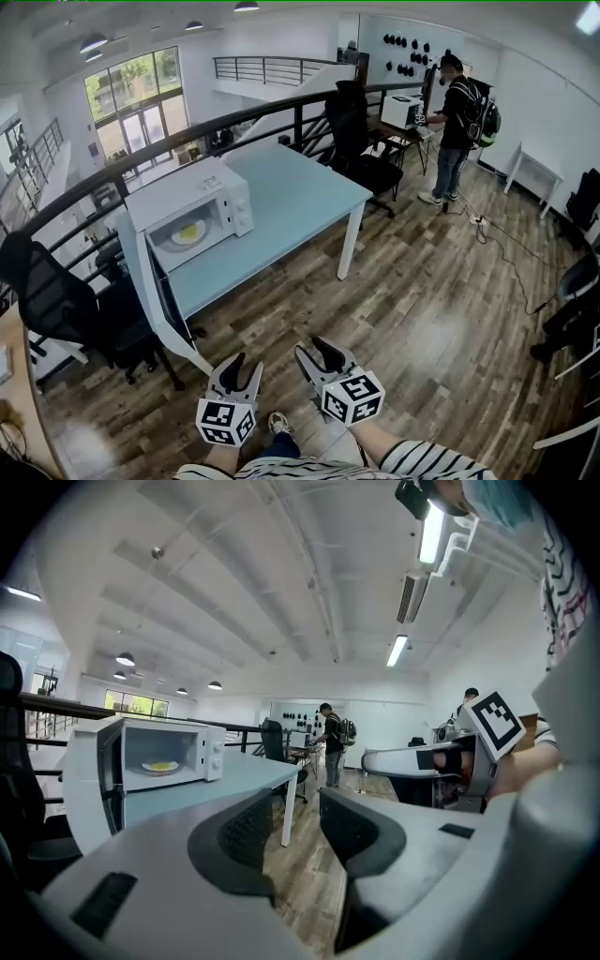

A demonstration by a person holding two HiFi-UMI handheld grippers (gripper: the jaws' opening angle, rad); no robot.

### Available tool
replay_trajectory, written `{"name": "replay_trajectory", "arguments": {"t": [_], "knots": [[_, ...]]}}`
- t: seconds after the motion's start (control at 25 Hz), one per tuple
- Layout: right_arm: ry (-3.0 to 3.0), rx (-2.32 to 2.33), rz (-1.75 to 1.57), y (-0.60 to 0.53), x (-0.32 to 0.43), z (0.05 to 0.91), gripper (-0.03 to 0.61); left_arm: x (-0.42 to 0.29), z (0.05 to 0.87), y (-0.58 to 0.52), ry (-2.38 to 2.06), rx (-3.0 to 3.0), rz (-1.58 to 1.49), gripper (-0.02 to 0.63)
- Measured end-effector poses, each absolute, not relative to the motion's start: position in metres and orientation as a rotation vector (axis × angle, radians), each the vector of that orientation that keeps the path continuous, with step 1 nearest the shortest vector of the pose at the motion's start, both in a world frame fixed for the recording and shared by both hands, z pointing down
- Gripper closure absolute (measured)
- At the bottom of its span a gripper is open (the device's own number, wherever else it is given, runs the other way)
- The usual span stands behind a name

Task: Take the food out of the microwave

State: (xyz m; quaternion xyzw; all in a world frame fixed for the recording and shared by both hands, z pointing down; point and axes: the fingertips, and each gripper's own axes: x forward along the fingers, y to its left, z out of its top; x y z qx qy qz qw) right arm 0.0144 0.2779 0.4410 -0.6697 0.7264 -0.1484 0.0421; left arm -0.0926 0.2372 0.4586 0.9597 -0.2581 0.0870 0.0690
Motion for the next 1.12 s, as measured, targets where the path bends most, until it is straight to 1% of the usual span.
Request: {"name": "replay_trajectory", "arguments": {"t": [0.4, 0.64, 0.88, 1.12], "knots": [[2.182, -2.063, -0.51, 0.16, 0.04, 0.441, 0.413, -0.069, 0.463, 0.122, -0.757, 2.858, 0.274, 0.477], [2.158, -2.096, -0.509, 0.107, 0.048, 0.444, 0.413, -0.063, 0.465, 0.074, -0.746, 2.853, 0.275, 0.477], [2.166, -2.081, -0.543, 0.068, 0.058, 0.451, 0.413, -0.064, 0.473, 0.037, -0.812, 2.804, 0.269, 0.477], [2.253, -2.003, -0.563, 0.022, 0.076, 0.457, 0.413, -0.065, 0.478, 0.002, -0.98, 2.733, 0.25, 0.478]]}}
